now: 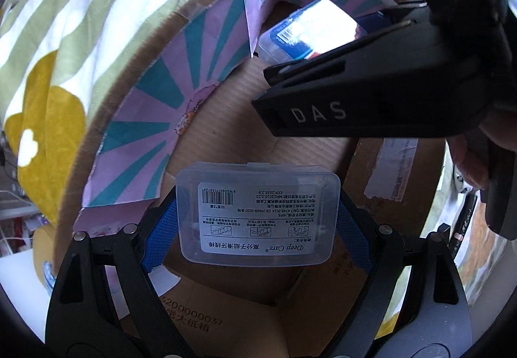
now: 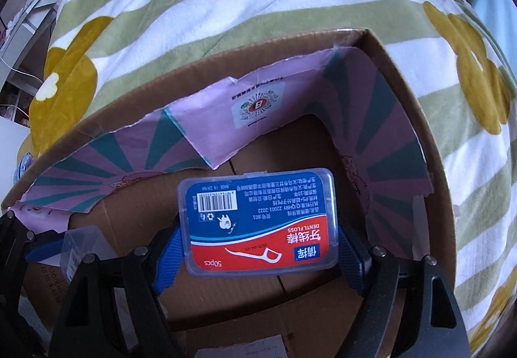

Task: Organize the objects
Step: 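Carry the clear box with left tool while right tool carries the floss box to the cardboard box, then open both tools to drop the two boxes into the cardboard box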

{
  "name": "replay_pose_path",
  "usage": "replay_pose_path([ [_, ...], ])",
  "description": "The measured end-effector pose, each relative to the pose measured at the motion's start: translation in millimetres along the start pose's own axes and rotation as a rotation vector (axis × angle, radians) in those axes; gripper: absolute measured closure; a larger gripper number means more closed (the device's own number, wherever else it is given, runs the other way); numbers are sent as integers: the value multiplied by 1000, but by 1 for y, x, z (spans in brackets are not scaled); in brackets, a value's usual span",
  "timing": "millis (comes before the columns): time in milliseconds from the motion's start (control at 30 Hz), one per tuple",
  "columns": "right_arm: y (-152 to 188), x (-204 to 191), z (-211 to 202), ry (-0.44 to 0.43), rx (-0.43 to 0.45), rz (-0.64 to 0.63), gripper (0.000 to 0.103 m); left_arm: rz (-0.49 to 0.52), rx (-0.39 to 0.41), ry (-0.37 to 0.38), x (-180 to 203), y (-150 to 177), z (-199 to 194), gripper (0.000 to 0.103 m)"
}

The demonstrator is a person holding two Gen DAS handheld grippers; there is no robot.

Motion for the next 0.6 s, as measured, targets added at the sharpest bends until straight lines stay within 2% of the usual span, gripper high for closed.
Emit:
replay_pose_path([
  [133, 0, 0, 1, -13, 6, 18, 25, 6, -7, -2, 3, 4, 4, 16],
  [233, -1, -1, 1, -17, 12, 21, 24, 3, 19, 5, 4, 2, -2, 15],
  [267, -1, -2, 0, -24, 19, 27, 19, -4, 24, 23, 5, 2, -5, 11],
  [300, -2, -2, 0, -33, 23, 33, 14, -7, 23, 30, 6, 3, -8, 0],
  [333, -3, -3, 0, -47, 25, 32, 1, -10, 36, 31, 7, 3, -11, 0],
  [400, -4, -5, -2, -63, 52, 25, 1, -12, 42, 45, 9, 5, -16, 0],
  [600, -4, -11, -6, -43, 25, 8, 1, -5, 50, 61, 13, 8, -24, 0],
])
Point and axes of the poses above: each gripper's, at about its wrist camera, not at the fingertips, and z roughly the way its jaws point, x to its right, y to its underside, the point moved 6 cm from there along z, roughly the way its jaws point, and after that the axes turned 5 degrees about x, right-handed, at the moved point
